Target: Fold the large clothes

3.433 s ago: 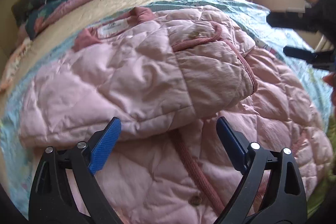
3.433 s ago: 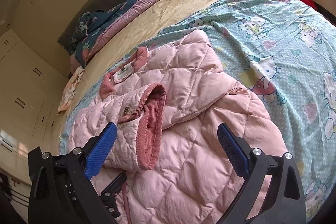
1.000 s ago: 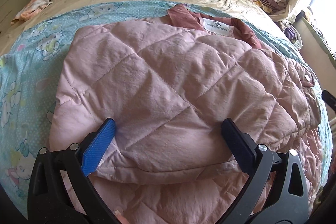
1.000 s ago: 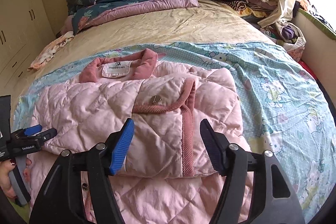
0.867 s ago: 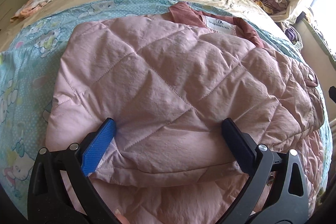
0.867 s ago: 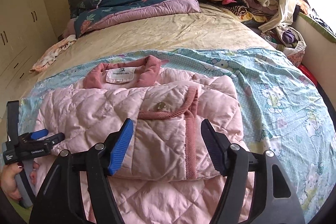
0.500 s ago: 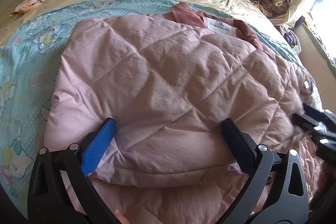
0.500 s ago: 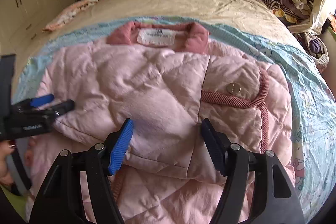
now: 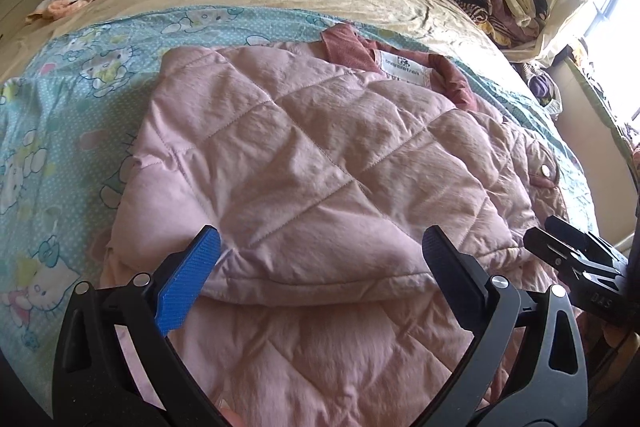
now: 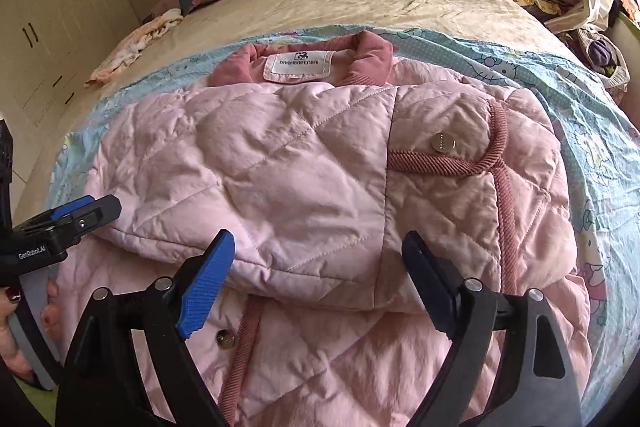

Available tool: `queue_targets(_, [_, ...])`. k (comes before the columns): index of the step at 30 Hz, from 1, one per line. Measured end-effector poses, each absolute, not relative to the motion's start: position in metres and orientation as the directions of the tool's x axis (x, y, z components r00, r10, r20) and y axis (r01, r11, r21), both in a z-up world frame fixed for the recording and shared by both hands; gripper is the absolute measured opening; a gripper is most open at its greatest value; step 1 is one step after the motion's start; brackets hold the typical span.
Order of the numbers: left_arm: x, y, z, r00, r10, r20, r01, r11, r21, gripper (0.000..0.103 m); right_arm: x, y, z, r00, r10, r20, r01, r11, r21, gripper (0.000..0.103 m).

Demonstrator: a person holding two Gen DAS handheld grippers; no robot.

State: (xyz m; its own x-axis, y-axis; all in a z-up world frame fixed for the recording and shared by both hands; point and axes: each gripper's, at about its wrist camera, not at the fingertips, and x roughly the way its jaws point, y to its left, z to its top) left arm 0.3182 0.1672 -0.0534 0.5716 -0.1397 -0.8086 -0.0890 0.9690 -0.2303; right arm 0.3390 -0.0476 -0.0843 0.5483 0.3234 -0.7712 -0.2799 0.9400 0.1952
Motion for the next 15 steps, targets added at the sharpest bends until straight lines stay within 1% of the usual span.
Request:
queue_targets(4, [0.307, 0.168, -0.043, 0.581, -0.158, -0.798, -0.088, 0.963, -0.255, 0.094, 0.323, -0.053, -0.071, 0.569, 0.343, -0.747, -0.279, 0.935, 0.217, 0.094])
queue_targets(10, [0.291, 0.168, -0.028, 0.606, -0.157, -0.780, -0.096, 0.959, -0.268, 0.094, 0.303, -0.062, -0.051, 0.598, 0.357, -0.718, -0.279, 0.932, 0.231, 0.094])
queue_targets(15, [0.275, 0.168, -0.012, 0.634, -0.137, -0.761, -0.097, 0.962, -0.255, 0.094, 0.282, -0.071, -0.031, 0.636, 0.368, -0.678, -0.287, 0.929, 0.235, 0.095])
